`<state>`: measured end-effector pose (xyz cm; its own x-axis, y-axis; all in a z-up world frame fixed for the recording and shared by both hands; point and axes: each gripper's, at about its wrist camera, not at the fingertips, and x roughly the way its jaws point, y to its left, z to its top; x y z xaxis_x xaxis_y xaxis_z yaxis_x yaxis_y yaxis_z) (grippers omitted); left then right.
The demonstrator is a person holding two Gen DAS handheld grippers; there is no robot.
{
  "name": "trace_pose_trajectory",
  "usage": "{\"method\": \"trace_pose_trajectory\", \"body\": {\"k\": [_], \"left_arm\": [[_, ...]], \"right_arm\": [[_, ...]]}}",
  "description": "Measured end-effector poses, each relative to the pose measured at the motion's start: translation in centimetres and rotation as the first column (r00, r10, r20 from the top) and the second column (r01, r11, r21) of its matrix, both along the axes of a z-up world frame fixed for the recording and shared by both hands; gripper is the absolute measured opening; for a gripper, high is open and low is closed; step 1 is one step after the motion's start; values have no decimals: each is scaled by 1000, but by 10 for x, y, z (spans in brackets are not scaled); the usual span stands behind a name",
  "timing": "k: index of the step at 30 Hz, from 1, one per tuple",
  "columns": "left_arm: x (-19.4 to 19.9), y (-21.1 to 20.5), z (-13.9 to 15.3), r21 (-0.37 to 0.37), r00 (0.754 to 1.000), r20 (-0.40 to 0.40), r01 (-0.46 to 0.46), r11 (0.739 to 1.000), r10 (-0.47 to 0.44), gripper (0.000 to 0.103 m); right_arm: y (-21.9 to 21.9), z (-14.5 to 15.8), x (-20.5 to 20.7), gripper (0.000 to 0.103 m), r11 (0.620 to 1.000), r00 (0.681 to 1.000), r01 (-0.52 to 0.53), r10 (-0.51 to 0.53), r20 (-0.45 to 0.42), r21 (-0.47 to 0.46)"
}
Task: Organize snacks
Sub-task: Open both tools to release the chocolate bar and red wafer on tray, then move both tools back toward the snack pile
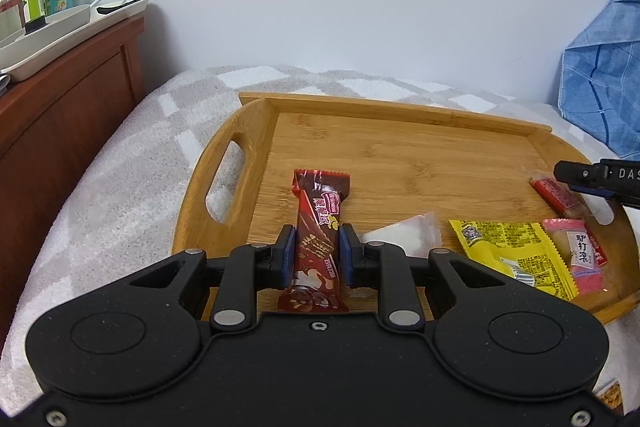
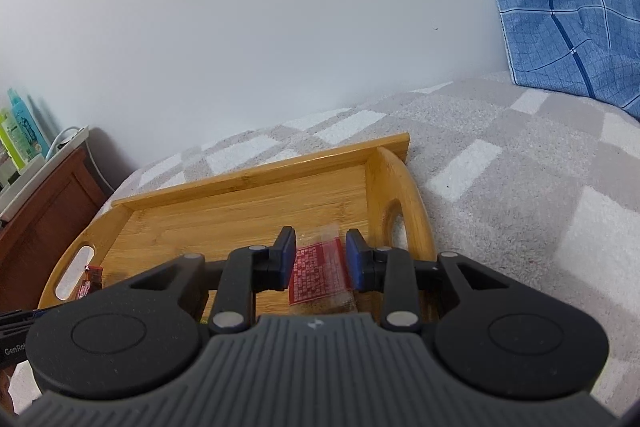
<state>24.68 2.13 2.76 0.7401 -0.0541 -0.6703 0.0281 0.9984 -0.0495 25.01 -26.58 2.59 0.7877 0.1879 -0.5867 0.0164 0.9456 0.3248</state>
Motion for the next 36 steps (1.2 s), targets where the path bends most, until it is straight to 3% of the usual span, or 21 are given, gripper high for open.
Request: {"method": "trace_pose_trajectory", "body": {"k": [6,11,17,28,36], "left_arm": [[1,-3,-3,12,1000,0,-4,1000,4,23],[-5,-5,3,25,1000,18,-8,1000,7,33],[-22,-7,18,41,1000,26,3,999,-4,38],[-85,-13,43,45,998,43,45,998,-47,46],[-144,-10,47,27,997,55,53,998,-54,52]], "right_arm": [[-2,0,-1,38,1000,1000,-3,3,5,16],[-1,5,-6,49,999,1000,-16,15,17,47],[4,19,-25,62,998,997,-37,34,63,53],[18,42,-95,69,996,984,-72,64,164,45],[25,24,-148,70,997,987,-62,55,152,37]]}}
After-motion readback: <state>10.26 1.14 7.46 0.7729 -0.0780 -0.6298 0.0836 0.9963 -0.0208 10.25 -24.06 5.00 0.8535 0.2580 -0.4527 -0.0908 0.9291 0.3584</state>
